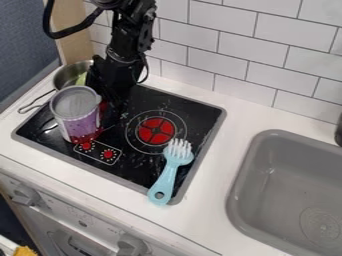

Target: Move the can to lower left of the burner

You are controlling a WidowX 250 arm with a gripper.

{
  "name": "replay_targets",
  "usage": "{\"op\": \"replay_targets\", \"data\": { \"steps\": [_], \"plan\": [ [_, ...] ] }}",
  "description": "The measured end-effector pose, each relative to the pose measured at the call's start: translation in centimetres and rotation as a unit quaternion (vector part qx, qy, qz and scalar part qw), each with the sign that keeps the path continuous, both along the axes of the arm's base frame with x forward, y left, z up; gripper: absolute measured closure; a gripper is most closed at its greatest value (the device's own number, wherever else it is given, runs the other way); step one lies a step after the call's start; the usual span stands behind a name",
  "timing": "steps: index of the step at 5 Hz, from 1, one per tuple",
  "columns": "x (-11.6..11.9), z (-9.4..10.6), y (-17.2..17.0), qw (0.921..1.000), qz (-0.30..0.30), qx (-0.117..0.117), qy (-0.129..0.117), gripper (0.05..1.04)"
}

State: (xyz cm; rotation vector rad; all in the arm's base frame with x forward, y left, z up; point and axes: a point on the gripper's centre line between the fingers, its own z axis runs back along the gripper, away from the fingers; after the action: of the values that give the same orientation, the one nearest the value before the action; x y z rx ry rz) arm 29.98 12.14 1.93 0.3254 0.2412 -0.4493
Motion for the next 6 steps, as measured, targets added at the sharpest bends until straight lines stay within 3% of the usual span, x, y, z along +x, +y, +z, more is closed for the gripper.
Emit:
{"op": "replay_targets", "data": {
  "steps": [1,3,4,5,6],
  "plan": [
    [-0.2,-0.1,0.2,1.0,0.004,-0.002,0.001,0.085],
    [0.1,2.1,-0.3,0.9991,-0.001,-0.02,-0.036,0.085],
    [0.0,2.8,-0.3,0.9989,0.007,-0.022,-0.041,0.085],
    [0.3,4.1,-0.8,0.9977,0.01,-0.033,-0.058,0.085],
    [0.5,6.2,-1.2,0.9951,0.009,-0.04,-0.09,0.085]
  ]
}}
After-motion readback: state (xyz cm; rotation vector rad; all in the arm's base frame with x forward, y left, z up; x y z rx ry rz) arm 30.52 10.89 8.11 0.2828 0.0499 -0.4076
